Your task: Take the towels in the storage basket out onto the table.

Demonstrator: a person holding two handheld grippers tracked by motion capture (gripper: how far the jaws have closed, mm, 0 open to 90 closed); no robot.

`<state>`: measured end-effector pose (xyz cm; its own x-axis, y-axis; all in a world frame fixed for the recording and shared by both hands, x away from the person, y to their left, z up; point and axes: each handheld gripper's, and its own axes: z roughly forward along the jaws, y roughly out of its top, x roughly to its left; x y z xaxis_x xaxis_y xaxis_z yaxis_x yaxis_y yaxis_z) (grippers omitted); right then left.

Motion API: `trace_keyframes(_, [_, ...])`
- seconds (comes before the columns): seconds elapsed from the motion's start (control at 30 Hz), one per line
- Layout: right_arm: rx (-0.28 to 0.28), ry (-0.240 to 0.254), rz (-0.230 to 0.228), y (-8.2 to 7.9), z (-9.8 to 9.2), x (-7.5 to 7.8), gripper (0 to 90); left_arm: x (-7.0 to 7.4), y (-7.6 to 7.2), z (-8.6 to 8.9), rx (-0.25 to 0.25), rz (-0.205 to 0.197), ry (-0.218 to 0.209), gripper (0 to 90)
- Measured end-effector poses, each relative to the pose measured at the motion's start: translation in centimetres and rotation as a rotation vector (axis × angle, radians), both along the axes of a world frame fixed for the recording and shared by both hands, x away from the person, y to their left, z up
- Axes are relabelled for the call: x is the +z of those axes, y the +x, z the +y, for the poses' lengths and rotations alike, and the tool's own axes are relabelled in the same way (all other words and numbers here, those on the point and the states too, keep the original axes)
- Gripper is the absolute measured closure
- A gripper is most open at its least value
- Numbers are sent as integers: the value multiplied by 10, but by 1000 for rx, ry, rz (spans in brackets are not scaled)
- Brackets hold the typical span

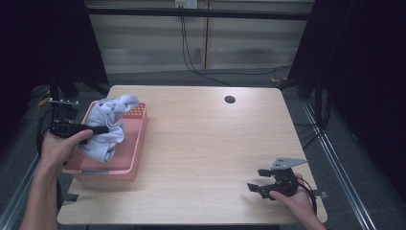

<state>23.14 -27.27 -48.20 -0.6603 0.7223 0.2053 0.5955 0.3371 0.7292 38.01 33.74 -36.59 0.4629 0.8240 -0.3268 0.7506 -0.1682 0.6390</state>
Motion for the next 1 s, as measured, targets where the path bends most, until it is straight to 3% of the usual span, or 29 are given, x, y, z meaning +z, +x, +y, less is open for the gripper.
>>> trace_keyframes(0.03, [-1,0,0,0,0,0,245,4,0,-3,-27,-7,-1,423])
trace_keyframes(0.23, [1,1,-2,0,-1,1,241,15,-3,-9,-36,-22,10,421])
trace_keyframes(0.33, [-2,5,-1,0,-2,1,240,21,-5,-10,-43,-39,-19,421])
trace_keyframes(0.4, [-3,6,0,0,-2,1,240,26,-6,-13,-32,-61,-5,422])
trace_keyframes(0.53, [-4,7,1,0,-2,1,239,34,-7,-18,-44,-60,3,421])
trace_keyframes(0.6, [-4,13,-1,0,-3,1,239,40,-6,-26,-75,-51,31,419])
trace_keyframes(0.7, [-1,15,-1,0,-2,1,238,44,-7,-36,-76,-46,51,419])
trace_keyframes(0.83, [-2,15,-4,0,-3,2,238,48,-9,-49,-124,-56,40,419])
trace_keyframes(1.0, [-6,16,-4,0,-4,2,238,51,-11,-66,-140,-62,28,417])
